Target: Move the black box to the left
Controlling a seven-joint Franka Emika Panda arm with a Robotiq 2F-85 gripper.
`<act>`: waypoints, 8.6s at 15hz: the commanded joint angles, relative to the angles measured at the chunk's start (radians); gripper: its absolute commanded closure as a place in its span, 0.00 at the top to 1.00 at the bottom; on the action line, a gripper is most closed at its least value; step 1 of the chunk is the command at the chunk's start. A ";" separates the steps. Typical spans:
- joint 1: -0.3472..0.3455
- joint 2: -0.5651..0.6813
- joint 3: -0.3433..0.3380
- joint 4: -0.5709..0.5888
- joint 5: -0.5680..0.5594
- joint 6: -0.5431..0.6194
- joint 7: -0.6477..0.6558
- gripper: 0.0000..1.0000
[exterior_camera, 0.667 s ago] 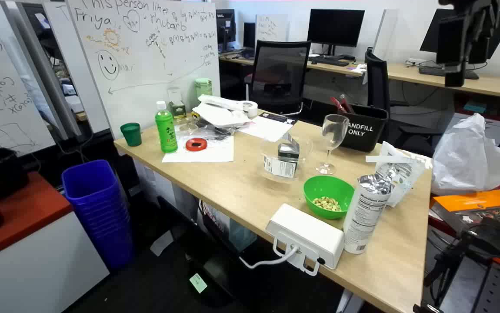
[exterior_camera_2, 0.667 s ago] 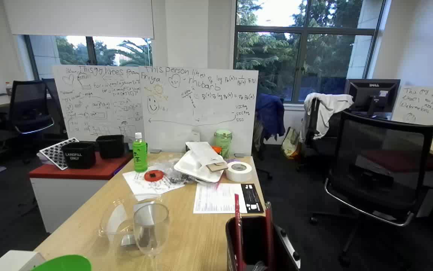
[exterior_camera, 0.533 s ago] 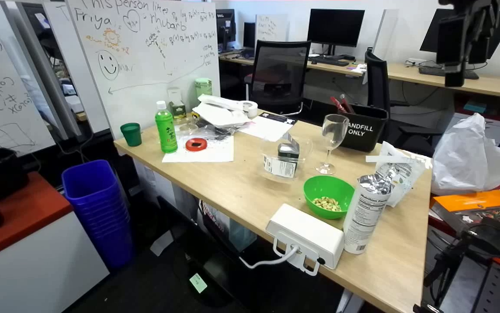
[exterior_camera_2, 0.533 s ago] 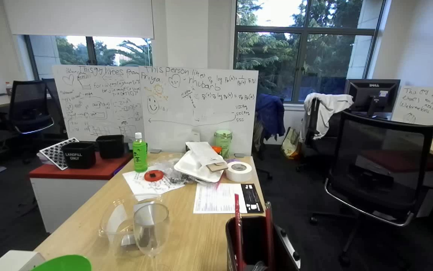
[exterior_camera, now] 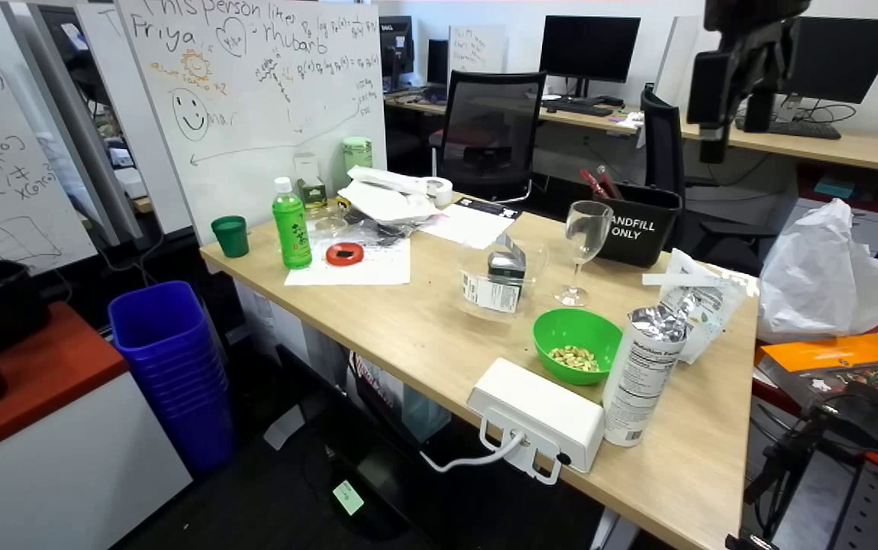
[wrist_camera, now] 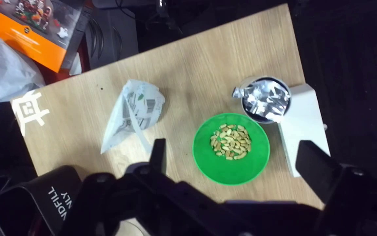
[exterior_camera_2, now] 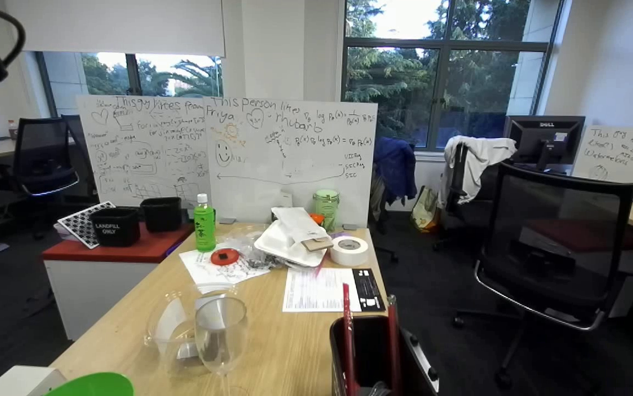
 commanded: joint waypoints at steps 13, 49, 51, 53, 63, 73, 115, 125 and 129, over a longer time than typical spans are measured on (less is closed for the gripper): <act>0.027 0.312 -0.017 0.195 0.045 0.207 0.120 1.00; 0.286 1.232 -0.364 0.897 -0.458 0.396 0.597 1.00; 0.285 1.258 -0.370 0.930 -0.456 0.370 0.596 1.00; 0.282 1.278 -0.371 0.955 -0.450 0.354 0.600 1.00; 0.265 1.311 -0.346 1.014 -0.388 0.313 0.612 0.31; 0.242 1.276 -0.338 0.984 -0.266 0.285 0.625 0.00; 0.289 0.783 -0.126 0.371 -0.321 0.656 0.601 0.00; 0.311 0.865 -0.141 0.428 -0.318 0.668 0.534 0.29; 0.303 0.856 -0.147 0.425 -0.309 0.670 0.518 0.56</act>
